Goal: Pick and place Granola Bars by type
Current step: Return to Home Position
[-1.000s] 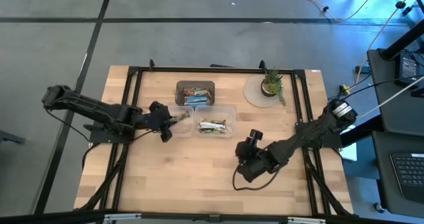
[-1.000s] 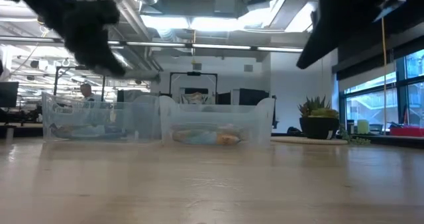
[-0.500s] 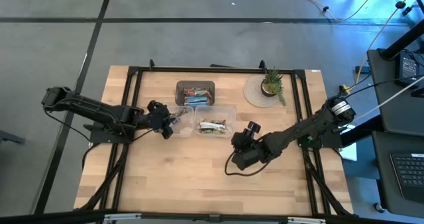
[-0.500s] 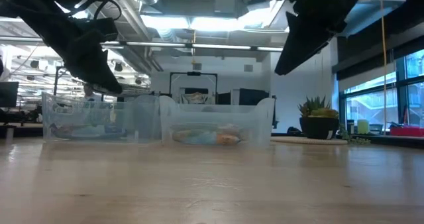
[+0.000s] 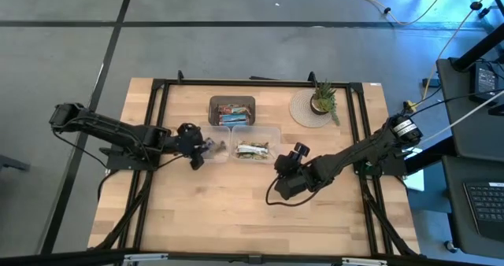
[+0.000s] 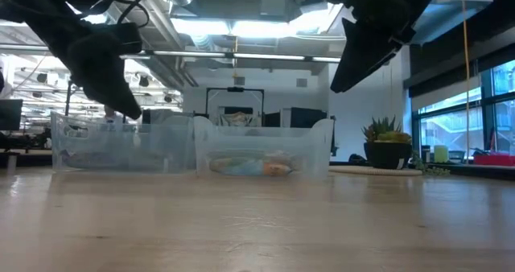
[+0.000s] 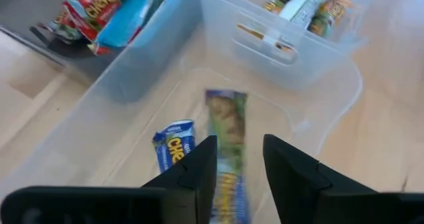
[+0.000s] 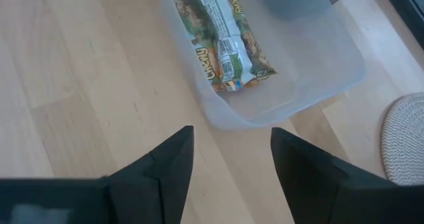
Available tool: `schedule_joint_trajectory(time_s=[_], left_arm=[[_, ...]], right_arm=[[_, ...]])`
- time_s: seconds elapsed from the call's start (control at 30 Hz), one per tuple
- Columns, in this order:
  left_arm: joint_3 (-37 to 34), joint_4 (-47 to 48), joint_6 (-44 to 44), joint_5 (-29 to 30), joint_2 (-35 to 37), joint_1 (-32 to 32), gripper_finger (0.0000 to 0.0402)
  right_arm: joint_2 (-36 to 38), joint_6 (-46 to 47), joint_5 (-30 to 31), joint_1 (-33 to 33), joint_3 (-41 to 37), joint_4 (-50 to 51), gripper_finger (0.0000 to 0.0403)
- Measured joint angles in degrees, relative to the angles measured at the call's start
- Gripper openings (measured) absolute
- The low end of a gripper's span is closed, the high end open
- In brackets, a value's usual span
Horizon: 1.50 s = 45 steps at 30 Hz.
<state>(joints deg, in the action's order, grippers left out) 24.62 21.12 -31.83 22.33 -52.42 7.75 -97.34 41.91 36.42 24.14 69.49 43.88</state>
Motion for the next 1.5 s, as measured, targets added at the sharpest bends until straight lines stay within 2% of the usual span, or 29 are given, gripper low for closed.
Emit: schedule_joint_trajectory(time_s=[0.2, 0.37, 0.57, 0.8, 0.97, 1.17, 1.37, 1.5], left_arm=[[0.0, 0.9, 2.0, -0.6, 0.0, 0.0, 0.0147], [2.0, -0.3, 5.5, -5.0, 1.5, 0.0, 0.0167], [5.2, -0.7, 9.4, -5.2, 4.4, 0.0, 0.0169], [5.2, -0.7, 8.8, -6.8, 4.6, 0.0, 0.0174], [5.2, -1.2, 8.7, -10.9, 3.7, 0.0, 0.0222], [5.2, -3.2, 12.5, -9.2, 2.8, 0.0, 0.0302], [5.2, -1.1, 15.2, -8.7, 7.7, 0.0, 0.0332], [4.9, -0.1, 17.1, -4.5, 13.8, 0.0, 0.0333]], right_arm=[[0.0, 0.0, 0.0, 0.0, 0.0, -2.0, 0.0204], [0.8, -4.2, 0.0, 0.0, 0.0, -2.7, 0.0204], [1.9, -4.7, -0.1, -0.5, 2.2, -2.8, 0.0204], [1.9, -5.6, -0.5, -1.9, 2.5, -1.9, 0.0204], [1.9, -5.8, -2.9, -2.9, 2.5, -1.2, 0.0204], [2.5, -7.6, -11.9, -5.5, 2.4, -0.9, 0.0204], [8.1, -9.1, -10.7, -5.8, 0.8, 1.1, 0.0204], [17.4, -7.9, -10.2, -5.0, -8.3, -5.9, 0.0204]])
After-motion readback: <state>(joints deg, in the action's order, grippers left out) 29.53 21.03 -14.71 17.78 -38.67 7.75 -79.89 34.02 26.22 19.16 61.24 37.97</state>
